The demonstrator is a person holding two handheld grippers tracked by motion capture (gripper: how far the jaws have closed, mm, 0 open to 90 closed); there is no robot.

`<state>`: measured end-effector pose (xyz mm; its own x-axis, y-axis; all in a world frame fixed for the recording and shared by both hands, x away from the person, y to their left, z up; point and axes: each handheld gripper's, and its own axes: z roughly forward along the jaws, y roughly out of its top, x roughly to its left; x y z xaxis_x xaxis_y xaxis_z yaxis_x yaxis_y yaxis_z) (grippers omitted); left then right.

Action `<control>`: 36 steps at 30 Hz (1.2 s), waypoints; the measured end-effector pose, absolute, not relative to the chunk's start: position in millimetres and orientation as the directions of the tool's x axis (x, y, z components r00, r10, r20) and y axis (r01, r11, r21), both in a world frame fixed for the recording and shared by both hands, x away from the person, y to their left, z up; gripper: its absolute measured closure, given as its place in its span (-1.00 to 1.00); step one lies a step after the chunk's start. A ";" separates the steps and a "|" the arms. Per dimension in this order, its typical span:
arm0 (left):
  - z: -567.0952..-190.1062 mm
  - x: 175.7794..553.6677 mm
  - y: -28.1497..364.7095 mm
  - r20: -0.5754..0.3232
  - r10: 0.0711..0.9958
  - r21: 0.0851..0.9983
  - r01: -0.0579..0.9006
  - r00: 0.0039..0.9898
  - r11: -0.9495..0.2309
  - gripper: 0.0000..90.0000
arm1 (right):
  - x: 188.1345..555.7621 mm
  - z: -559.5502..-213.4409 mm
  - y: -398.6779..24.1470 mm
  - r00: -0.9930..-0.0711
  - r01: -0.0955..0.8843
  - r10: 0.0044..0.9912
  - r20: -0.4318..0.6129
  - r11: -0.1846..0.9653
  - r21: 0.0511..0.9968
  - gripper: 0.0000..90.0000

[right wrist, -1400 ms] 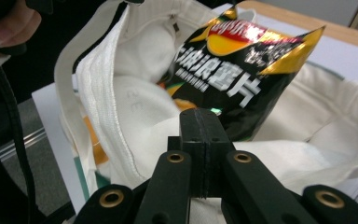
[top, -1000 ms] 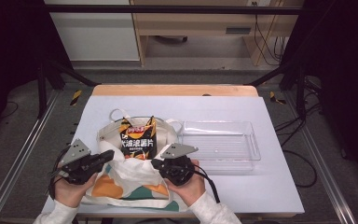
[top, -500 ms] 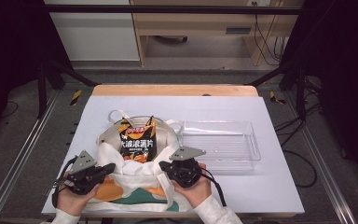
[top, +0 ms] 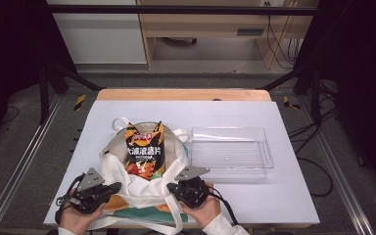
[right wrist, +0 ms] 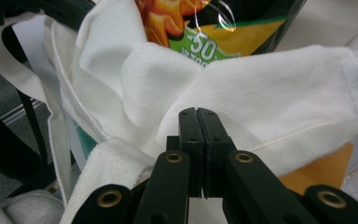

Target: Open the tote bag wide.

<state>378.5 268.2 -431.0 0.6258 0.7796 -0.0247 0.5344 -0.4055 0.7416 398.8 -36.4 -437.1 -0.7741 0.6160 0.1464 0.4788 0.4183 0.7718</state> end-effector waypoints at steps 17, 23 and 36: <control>-450.0 380.5 263.8 -0.011 0.775 0.682 0.572 0.632 -0.456 1.00 | 397.1 -460.3 -32.2 -0.778 0.489 0.613 0.135 0.458 0.742 1.00; -453.7 381.7 260.9 0.007 0.773 0.664 0.575 0.634 -0.478 1.00 | 397.4 -449.0 -31.8 -0.779 0.470 0.615 0.122 0.444 0.763 0.97; -436.8 388.4 271.6 -0.058 0.791 0.753 0.547 0.609 -0.366 0.97 | 413.1 -450.5 -33.0 -0.727 0.468 0.683 0.066 0.423 0.776 1.00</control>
<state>388.4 271.6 -436.8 0.6087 0.7913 -0.0578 0.5471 -0.3658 0.7529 413.1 -33.0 -450.5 -0.7272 0.6833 0.0656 0.4678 0.4234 0.7758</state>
